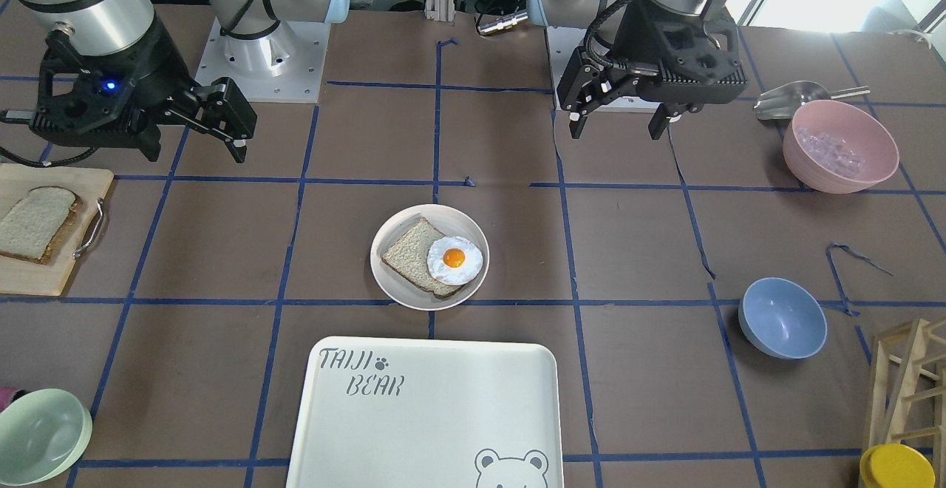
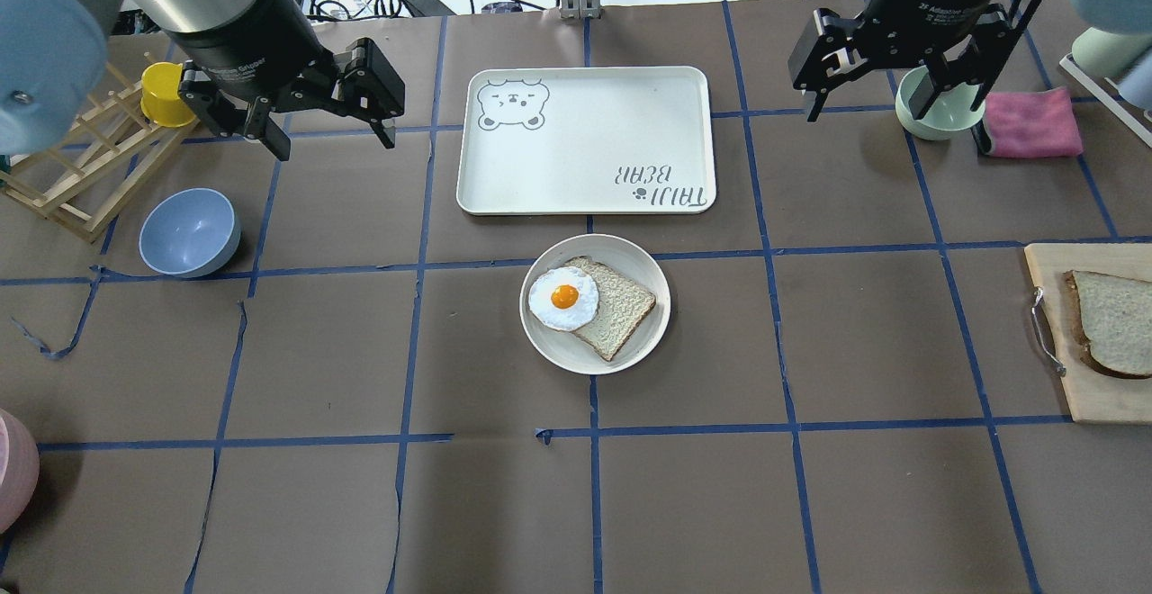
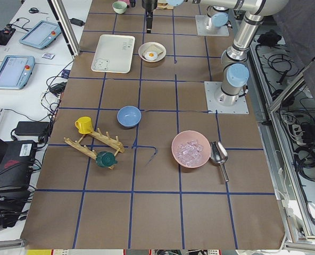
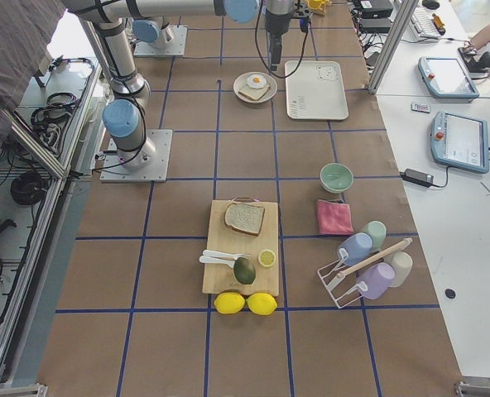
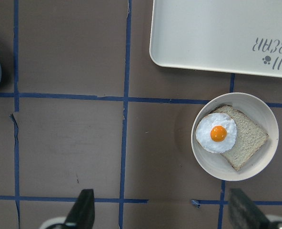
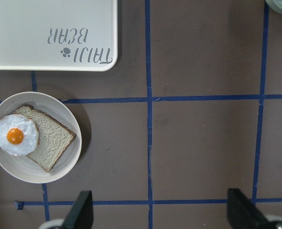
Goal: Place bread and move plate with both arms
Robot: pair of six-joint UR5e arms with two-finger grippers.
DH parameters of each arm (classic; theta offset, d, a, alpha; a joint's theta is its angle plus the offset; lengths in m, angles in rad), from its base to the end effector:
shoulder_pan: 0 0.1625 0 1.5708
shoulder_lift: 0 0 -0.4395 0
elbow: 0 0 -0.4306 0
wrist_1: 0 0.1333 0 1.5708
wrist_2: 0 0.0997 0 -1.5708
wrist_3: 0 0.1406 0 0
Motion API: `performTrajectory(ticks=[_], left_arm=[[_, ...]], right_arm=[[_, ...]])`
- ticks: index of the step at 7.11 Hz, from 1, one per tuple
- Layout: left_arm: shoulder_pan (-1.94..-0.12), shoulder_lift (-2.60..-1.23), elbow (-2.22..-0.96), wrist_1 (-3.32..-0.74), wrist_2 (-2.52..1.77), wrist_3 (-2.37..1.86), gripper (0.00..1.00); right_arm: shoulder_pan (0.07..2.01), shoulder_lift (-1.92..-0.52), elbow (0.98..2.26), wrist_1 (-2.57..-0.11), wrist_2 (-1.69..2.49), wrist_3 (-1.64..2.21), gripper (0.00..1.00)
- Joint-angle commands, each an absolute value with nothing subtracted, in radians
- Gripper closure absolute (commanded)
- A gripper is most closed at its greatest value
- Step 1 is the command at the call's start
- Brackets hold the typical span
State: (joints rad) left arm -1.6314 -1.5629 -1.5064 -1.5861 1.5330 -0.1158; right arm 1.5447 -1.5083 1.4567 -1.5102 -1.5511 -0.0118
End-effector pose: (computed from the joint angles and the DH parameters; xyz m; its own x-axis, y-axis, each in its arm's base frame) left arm -0.1707 -0.5242 0.4985 -0.9976 -0.0529 0.0441 -0.0552 0.9971 -0.0522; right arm 0.1215 -0.5593 0.4819 -0.9997 0.0145 -0.0198 0.0143 0.9999 0.0088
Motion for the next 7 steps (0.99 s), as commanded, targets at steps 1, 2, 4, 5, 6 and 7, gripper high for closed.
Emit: performTrajectory(ticks=[1, 2, 4, 5, 6, 7], left_arm=[[-1.631, -1.562, -1.506, -1.586, 1.534, -0.117, 0.00], [-1.631, -1.562, -1.508, -1.586, 1.532, -0.115, 0.00], [-1.631, -1.562, -1.506, -1.586, 1.534, -0.117, 0.00], [-1.631, -1.562, -1.506, -1.586, 1.534, -0.115, 0.00], [-1.631, -1.563, -1.506, -1.585, 1.532, -0.117, 0.00], [-1.631, -1.562, -1.506, -1.586, 1.532, -0.115, 0.00]], right_arm=[[1.540, -1.506, 1.462, -1.519, -1.555, -0.018, 0.00], [1.522, -1.500, 1.465, -1.513, -1.586, -0.029, 0.00], [1.439, -1.506, 1.517, -1.520, -1.608, -0.079, 0.00], [1.427, -1.508, 1.519, -1.517, -1.602, -0.087, 0.00], [1.431, -1.520, 1.514, -1.517, -1.591, -0.084, 0.00], [1.419, -1.508, 1.520, -1.519, -1.598, -0.106, 0.00]])
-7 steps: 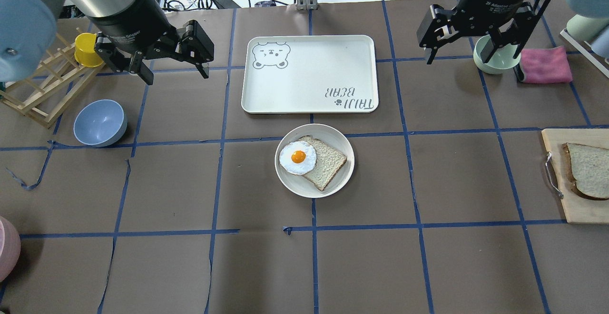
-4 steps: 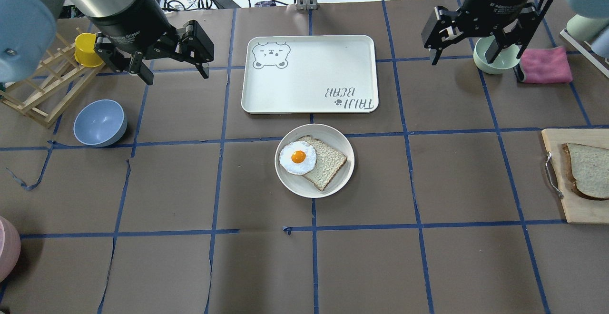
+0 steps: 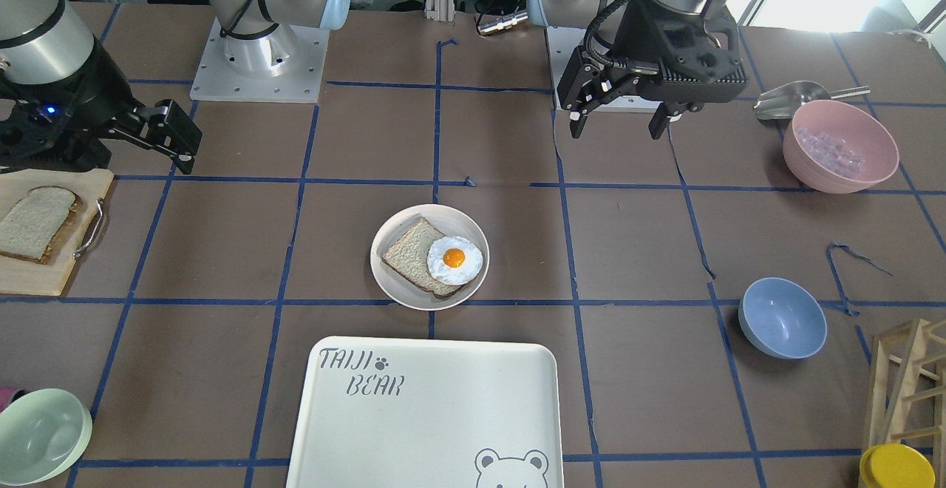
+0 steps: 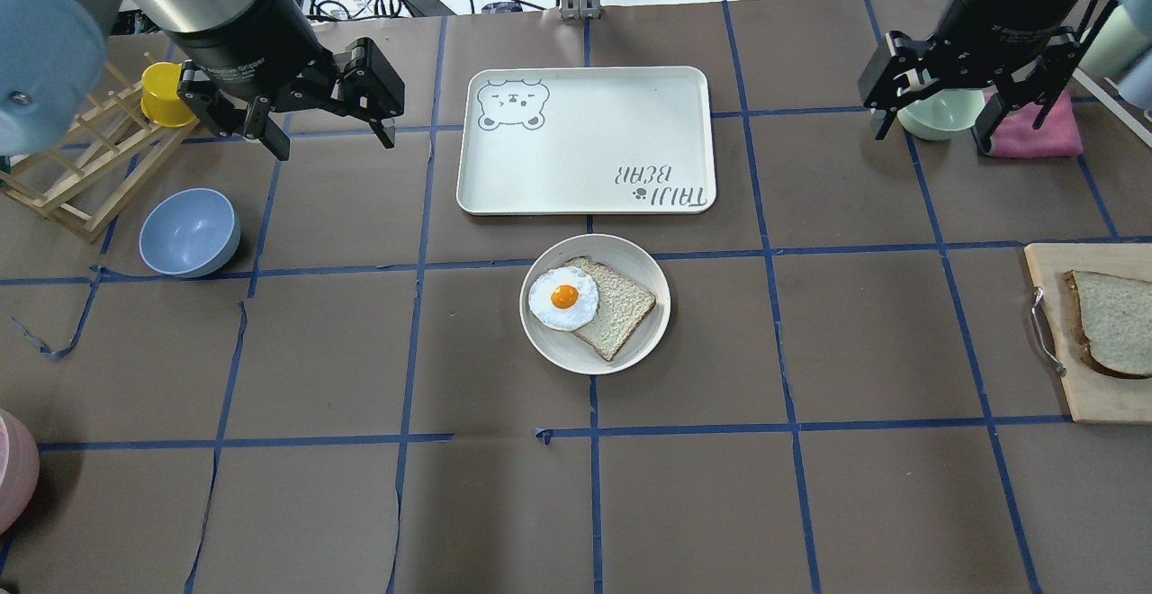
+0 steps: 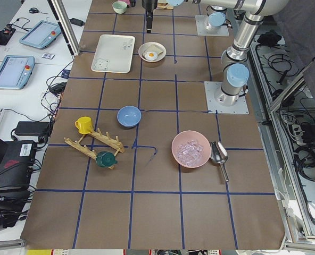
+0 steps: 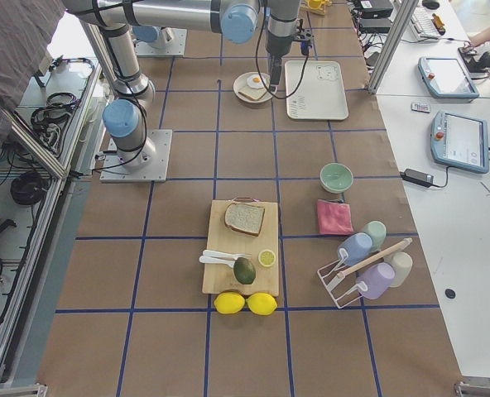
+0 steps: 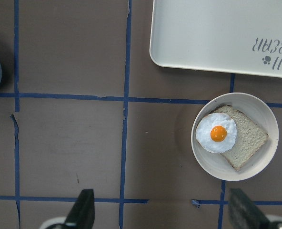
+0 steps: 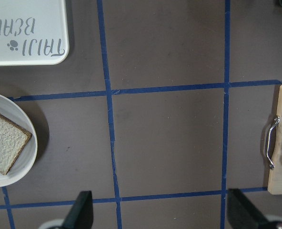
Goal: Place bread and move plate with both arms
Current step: 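Move the right gripper to the bread slice on the wooden board and grasp it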
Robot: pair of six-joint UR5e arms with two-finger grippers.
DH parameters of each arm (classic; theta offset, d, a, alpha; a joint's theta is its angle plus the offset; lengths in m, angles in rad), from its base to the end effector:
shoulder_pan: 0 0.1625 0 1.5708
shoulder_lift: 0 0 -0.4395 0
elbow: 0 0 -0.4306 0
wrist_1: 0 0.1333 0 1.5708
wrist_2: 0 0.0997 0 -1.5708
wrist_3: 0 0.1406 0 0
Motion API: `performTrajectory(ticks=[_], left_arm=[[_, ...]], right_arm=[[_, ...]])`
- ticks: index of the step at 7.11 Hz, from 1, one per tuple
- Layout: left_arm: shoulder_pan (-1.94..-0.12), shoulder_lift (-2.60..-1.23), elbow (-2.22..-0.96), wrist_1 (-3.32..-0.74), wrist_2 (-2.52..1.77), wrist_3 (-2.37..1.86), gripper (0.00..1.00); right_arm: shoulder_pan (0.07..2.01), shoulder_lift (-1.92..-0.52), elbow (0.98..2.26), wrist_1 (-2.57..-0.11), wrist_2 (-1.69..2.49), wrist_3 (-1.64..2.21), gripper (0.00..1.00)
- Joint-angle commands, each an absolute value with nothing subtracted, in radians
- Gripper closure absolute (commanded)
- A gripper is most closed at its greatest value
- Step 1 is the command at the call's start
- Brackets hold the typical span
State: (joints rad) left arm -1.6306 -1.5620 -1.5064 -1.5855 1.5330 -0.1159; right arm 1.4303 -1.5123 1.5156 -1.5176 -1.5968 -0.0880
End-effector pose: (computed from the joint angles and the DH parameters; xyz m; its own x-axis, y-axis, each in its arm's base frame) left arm -0.1702 -0.5241 0.4990 -0.9976 -0.0537 0.0442 -0.0561 0.9970 -0.0537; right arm 0.0516 -0.5607 0.4539 -0.9985 0.0511 0.0209 0.0523 0.9969 0.0585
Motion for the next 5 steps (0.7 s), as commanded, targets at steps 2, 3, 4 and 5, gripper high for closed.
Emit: performTrajectory(ticks=[2, 3, 4, 5], left_arm=[[-1.631, -1.562, -1.506, -1.585, 1.532, -0.115, 0.00], [-1.631, -1.562, -1.506, -1.585, 1.532, -0.115, 0.00], [-1.631, -1.562, -1.506, -1.585, 1.532, -0.115, 0.00], [-1.631, -1.562, -1.506, -1.585, 1.532, -0.115, 0.00]], right_arm=[[1.238, -1.474, 1.642, -1.663, -1.659, -0.252, 0.01], [1.142, -1.464, 1.790, -1.882, -1.696, -0.329, 0.00], [1.067, -1.462, 1.931, -2.013, -1.695, -0.369, 0.00], [0.993, -1.448, 2.032, -2.157, -1.690, -0.482, 0.01]])
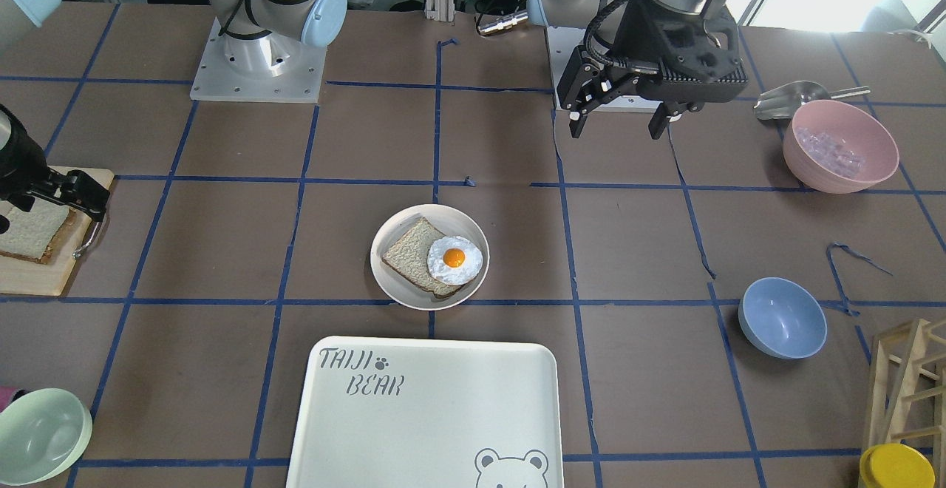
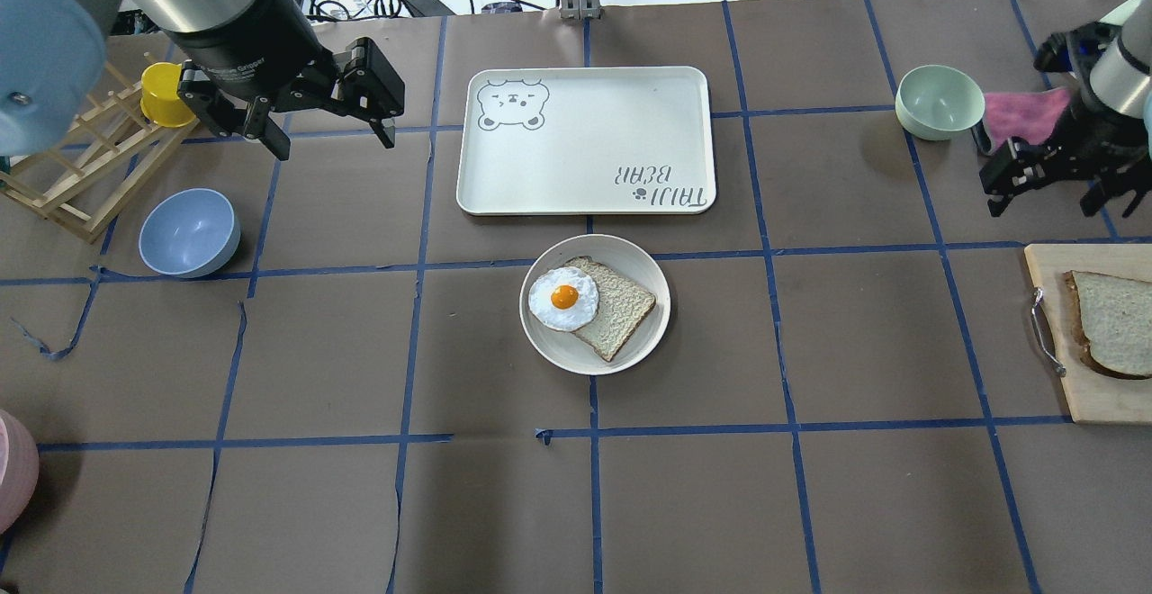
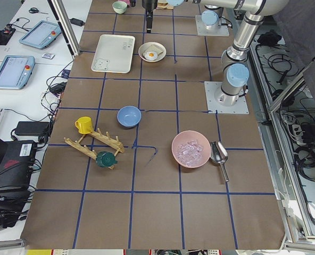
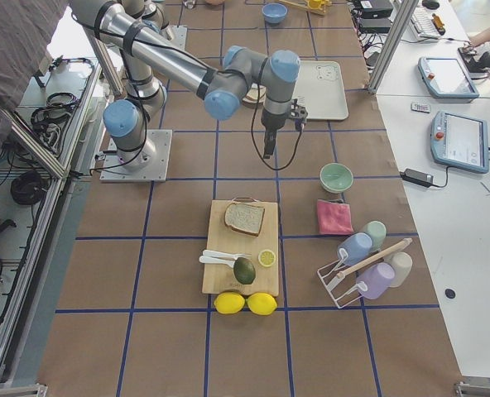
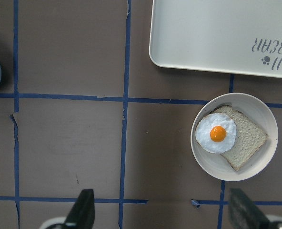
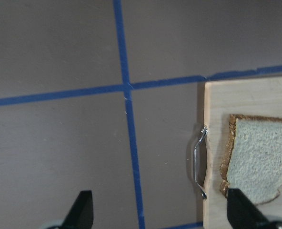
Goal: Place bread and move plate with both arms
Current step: 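Move the right gripper to the bread slice on the wooden board and grasp it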
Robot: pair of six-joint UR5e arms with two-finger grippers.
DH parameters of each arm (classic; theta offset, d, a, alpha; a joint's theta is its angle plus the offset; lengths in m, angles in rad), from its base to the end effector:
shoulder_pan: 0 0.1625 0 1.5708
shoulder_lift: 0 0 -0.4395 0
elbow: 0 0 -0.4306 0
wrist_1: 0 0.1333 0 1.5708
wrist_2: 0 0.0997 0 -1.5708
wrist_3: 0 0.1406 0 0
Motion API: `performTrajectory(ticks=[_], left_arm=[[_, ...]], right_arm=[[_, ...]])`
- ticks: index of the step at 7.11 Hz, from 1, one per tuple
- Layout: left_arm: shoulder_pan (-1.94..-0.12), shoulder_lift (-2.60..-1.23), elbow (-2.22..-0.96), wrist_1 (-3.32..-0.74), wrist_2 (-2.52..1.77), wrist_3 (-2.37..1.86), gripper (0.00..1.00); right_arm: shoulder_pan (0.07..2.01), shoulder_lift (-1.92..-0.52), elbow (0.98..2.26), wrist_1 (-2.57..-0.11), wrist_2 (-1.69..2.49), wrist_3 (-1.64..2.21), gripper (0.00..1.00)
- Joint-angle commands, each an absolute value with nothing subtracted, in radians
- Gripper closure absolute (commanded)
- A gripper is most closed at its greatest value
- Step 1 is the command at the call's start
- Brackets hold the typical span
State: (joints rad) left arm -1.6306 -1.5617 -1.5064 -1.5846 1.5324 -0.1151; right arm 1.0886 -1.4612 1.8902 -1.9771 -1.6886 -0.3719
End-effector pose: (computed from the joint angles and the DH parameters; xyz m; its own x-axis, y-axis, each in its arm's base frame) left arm -0.1703 -0.5241 0.4993 -0.9976 -0.0528 0.0449 -0.0553 0.9970 -0.0549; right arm -0.1452 -0.5292 0.2784 -0.9893 0.1050 0.1012 0.1117 0.9917 0.0638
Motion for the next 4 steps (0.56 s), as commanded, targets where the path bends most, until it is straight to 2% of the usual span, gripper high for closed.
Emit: performTrajectory(ticks=[1, 3, 4], left_arm=[[-1.631, -1.562, -1.506, -1.585, 1.532, -0.115, 0.00], [-1.631, -1.562, -1.506, -1.585, 1.531, -0.115, 0.00], [-1.631, -1.562, -1.506, -1.585, 1.532, -0.115, 0.00]], right_arm=[[0.942, -1.401, 2.081, -2.245, -1.692, -0.529, 0.07], [0.884, -1.332, 2.080, -2.260, -1.703, -0.590, 0.25], [0.879, -1.331, 2.079, -2.260, -1.735, -0.592, 0.42]])
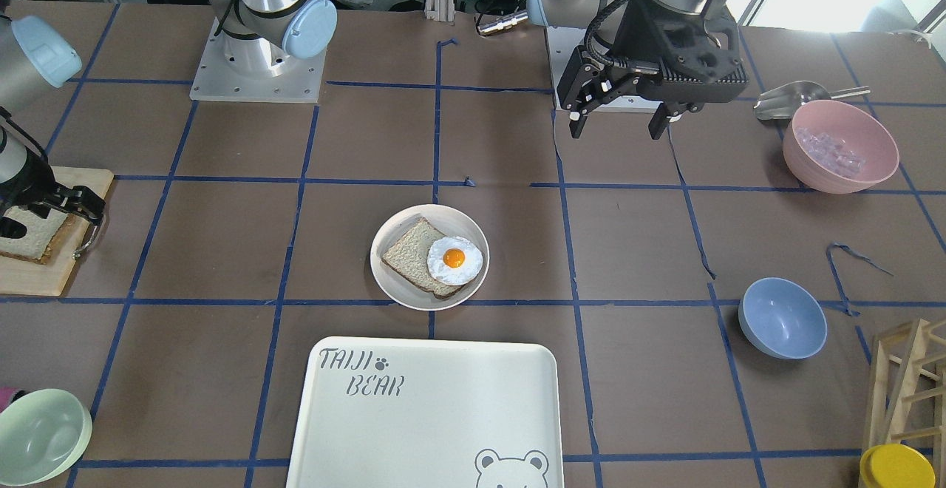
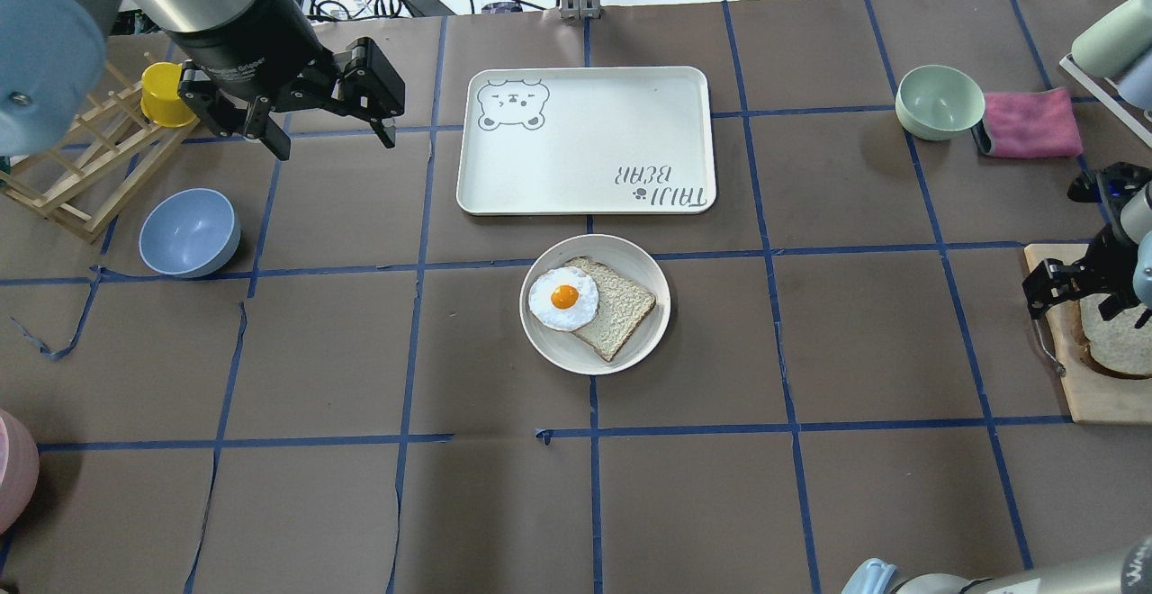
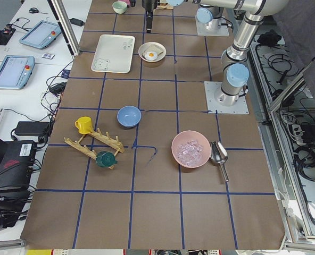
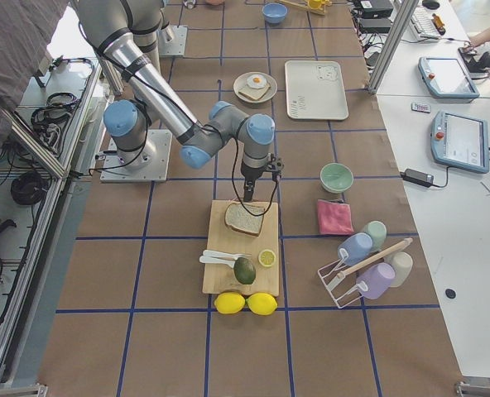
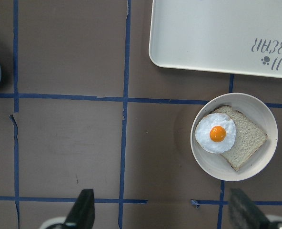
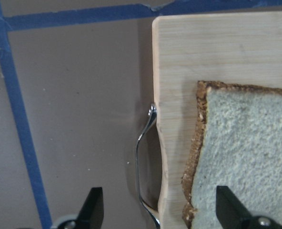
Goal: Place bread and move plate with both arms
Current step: 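Move the right gripper to the bread slice on the wooden board and grasp it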
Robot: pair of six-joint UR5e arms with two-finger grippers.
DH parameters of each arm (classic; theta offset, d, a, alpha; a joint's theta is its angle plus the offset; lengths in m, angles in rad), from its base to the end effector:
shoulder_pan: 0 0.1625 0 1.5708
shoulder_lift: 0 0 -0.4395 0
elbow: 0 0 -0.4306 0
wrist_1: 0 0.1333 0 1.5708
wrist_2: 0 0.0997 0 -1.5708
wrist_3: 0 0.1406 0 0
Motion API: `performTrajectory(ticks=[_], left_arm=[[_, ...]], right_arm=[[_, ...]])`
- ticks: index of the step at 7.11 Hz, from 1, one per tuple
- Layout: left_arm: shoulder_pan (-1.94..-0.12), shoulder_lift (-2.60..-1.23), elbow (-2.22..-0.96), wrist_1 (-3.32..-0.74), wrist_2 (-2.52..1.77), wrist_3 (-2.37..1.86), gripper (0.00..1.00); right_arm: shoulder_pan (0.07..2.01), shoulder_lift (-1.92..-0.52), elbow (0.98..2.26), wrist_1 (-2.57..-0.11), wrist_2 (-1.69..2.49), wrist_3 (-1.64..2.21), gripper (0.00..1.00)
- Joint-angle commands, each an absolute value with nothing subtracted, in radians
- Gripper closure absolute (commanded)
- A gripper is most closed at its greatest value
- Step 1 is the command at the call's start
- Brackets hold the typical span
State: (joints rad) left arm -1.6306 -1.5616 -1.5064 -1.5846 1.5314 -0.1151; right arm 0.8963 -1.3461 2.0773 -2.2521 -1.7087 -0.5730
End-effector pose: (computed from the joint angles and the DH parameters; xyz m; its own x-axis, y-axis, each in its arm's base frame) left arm -0.1705 -0.5241 0.4994 -0.9976 -0.0528 0.0459 -0.0553 0.9970 -0.0548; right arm -0.2302 -0.4703 0.1593 -0.9918 0.0924 0.0883 0.1024 0.9879 0.1164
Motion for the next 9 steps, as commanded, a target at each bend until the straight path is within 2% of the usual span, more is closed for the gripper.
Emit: performTrajectory(ticks=[1, 2, 5, 8, 9], left_arm=[[-1.631, -1.562, -1.506, -1.585, 1.531, -0.115, 0.00], [-1.631, -1.562, -1.506, -1.585, 1.531, -0.115, 0.00], [-1.631, -1.562, -1.505, -1.585, 1.531, -0.117, 0.00], [-1.628, -1.562, -1.505, -1.585, 1.531, -0.115, 0.00], [-1.628, -1.562, -1.505, -1.585, 1.531, -0.115, 0.00]], right_arm=[[0.879, -1.330, 2.076, -2.285, -1.764, -0.591, 0.48], [0.879, -1.327, 2.079, -2.298, -1.764, -0.591, 0.52], [0.879, -1.299, 2.079, -2.338, -1.760, -0.591, 0.52], [0.879, -1.298, 2.080, -2.336, -1.756, -0.591, 0.71], [0.879, -1.298, 2.080, -2.333, -1.761, -0.591, 0.86]])
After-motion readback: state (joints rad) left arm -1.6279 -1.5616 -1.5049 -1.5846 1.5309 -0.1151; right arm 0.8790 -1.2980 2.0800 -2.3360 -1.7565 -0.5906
